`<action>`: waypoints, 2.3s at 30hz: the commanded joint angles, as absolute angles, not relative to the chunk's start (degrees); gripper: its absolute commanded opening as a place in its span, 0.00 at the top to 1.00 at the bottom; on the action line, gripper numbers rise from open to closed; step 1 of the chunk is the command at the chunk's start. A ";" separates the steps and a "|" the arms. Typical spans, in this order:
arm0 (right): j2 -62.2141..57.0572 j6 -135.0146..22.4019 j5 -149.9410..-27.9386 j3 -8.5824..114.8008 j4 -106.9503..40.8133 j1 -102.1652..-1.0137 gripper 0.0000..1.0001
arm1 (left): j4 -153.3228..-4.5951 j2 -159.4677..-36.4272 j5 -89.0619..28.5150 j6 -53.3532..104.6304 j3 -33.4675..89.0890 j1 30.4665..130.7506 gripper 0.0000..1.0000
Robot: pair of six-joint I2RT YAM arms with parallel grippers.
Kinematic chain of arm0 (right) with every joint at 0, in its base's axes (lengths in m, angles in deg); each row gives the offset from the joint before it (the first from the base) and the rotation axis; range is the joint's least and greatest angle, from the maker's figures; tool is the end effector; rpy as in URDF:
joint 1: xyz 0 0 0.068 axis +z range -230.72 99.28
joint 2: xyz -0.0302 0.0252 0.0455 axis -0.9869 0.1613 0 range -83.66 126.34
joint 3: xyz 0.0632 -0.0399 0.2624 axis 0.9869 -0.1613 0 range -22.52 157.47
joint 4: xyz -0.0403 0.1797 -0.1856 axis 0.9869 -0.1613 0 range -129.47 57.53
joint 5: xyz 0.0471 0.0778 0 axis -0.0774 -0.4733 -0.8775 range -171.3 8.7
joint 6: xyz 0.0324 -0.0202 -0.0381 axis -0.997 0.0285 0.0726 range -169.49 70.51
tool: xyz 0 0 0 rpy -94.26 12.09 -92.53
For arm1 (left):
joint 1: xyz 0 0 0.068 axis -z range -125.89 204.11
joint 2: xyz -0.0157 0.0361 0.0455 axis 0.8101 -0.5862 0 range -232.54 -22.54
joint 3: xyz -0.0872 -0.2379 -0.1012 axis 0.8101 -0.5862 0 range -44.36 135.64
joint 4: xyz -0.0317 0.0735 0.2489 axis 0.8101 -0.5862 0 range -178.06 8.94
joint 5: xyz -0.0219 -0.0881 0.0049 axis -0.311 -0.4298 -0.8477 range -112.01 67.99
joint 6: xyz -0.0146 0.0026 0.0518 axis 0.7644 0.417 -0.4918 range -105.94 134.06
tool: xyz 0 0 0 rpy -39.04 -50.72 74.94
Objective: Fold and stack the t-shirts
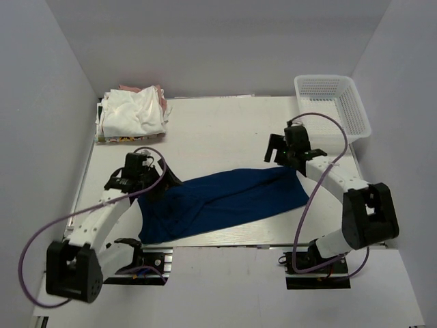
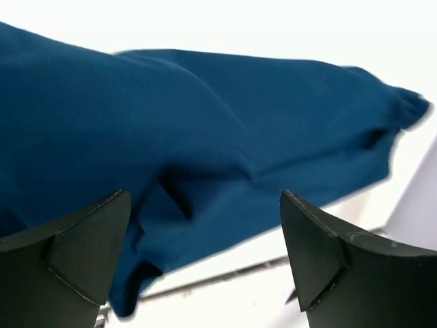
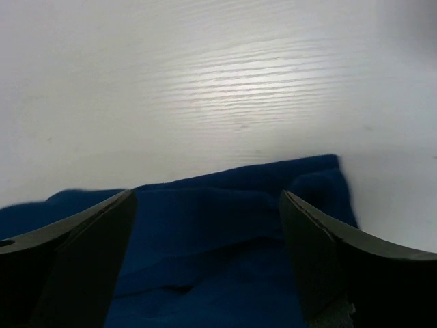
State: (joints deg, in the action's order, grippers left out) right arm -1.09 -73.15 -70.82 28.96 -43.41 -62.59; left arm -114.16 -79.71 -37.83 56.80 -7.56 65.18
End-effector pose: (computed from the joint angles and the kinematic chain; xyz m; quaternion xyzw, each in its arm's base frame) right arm 0.2945 0.0894 0.2272 0.0810 0.9069 0.0664 0.4080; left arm 0.1865 -0.0464 0.2194 -0.2152 0.9166 -0.2570 0.2177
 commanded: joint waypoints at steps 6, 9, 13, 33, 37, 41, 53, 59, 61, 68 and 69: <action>5.38 -72.34 -84.83 25.03 -36.25 -61.56 0.10 | -104.62 -96.79 -36.77 56.51 -11.04 65.27 0.00; 4.32 -73.66 -82.71 21.25 -38.80 -61.99 0.10 | -99.54 -99.70 -34.68 55.99 -11.75 65.27 0.00; 1.69 -75.06 -83.14 14.67 -40.47 -61.38 0.10 | -95.92 -114.00 -35.02 52.92 2.36 65.79 0.00; -8.60 -69.10 -107.73 9.65 -58.23 -33.17 0.10 | -85.54 -192.85 -42.14 64.32 101.61 72.92 0.00; -9.13 -66.82 -107.85 9.46 -56.21 -29.40 0.10 | -75.54 -188.49 -41.52 64.95 91.81 72.92 0.00; -9.22 -63.30 -106.79 13.84 -54.53 -25.35 0.10 | -75.44 -189.53 -43.80 64.95 97.49 72.92 0.00; -26.85 -71.63 -89.81 15.71 -52.27 -25.25 0.10 | -79.91 -162.60 -41.97 55.11 90.82 73.45 0.00; -29.78 -74.16 -85.97 12.89 -56.36 -25.08 0.10 | -86.86 -147.89 -45.29 50.54 82.51 73.45 0.00; -29.87 -74.89 -83.78 11.58 -58.39 -25.08 0.10 | -90.27 -141.04 -48.01 49.22 77.49 73.45 0.00; -36.02 -79.29 -75.75 8.33 -63.50 -25.08 0.10 | -90.03 -116.02 -45.93 45.70 32.72 73.97 0.00; -36.28 -77.89 -80.63 8.24 -61.41 -25.17 0.10 | -90.81 -113.62 -43.66 46.48 28.46 73.97 0.00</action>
State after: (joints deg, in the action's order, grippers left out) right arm -34.71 -77.61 -79.10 8.52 -61.66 -25.23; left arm -83.85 -115.90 -46.35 47.69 41.70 73.75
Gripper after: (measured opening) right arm 0.905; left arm 0.996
